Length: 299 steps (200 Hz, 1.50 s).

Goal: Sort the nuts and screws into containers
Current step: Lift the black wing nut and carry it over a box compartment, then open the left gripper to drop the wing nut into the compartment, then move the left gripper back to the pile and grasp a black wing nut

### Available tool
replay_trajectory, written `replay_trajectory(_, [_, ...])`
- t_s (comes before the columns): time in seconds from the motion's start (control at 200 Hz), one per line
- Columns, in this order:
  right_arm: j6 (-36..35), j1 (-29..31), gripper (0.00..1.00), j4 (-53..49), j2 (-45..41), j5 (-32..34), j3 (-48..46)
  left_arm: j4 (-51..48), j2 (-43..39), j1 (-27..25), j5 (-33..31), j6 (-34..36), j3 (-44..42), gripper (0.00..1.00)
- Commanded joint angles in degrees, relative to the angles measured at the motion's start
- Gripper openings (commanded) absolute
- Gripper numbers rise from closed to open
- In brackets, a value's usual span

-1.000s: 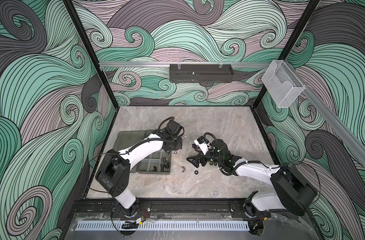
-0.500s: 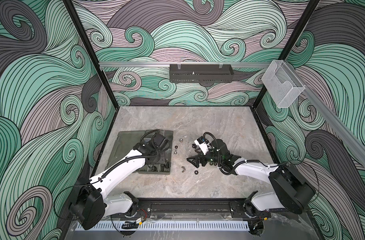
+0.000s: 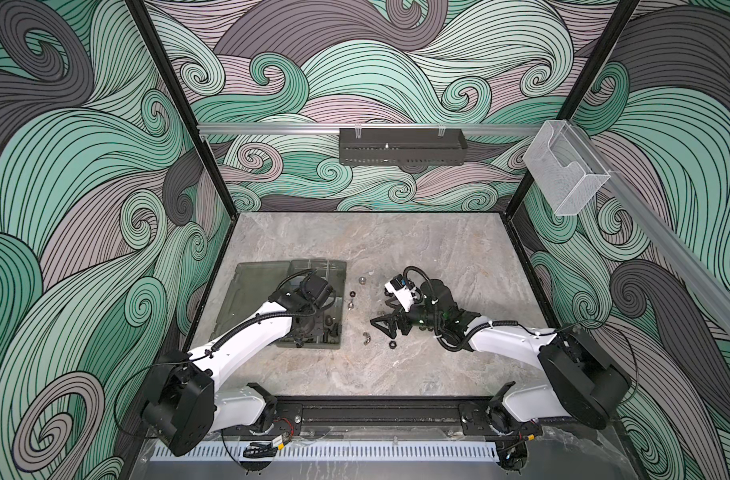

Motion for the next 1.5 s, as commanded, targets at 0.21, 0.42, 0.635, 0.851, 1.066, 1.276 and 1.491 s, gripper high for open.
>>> replay_trajectory(0.21, [-0.29, 0.19, 0.99, 2.73, -0.87, -1.24, -0.28, 4.23, 3.59, 1.16, -0.31, 0.11, 0.66, 0.11])
replay_trajectory(0.42, [-0.78, 0.18, 0.99, 1.97, -0.83, -0.86, -0.1, 2.77, 5.32, 1.17, 0.79, 0.92, 3.1, 0.18])
replay_trajectory(0.635, [-0.74, 0.18, 0.99, 2.42, -1.27, -1.0, -0.32, 4.72, 1.62, 1.21, 1.35, 1.4, 1.38, 0.23])
replay_trajectory(0.851, [-0.17, 0.04, 0.99, 2.46, -0.2, 1.29, -0.15, 13.53, 0.73, 0.25, 11.17, 6.22, 3.86, 0.23])
replay_trajectory(1.066, [2.17, -2.62, 0.99, 3.85, -0.22, 2.21, -1.28, 18.96, 6.23, -2.65, 13.1, 5.39, 8.07, 0.23])
replay_trajectory(1.276, [5.74, -6.94, 0.99, 3.39, -2.03, 7.58, -3.08, 20.57, 16.63, -6.11, 15.24, 4.58, 16.56, 0.24])
replay_trajectory(1.491, [8.06, -11.98, 0.99, 3.68, -7.27, 12.23, -7.14, 21.6, 30.71, -9.13, 19.05, -0.36, 28.17, 0.24])
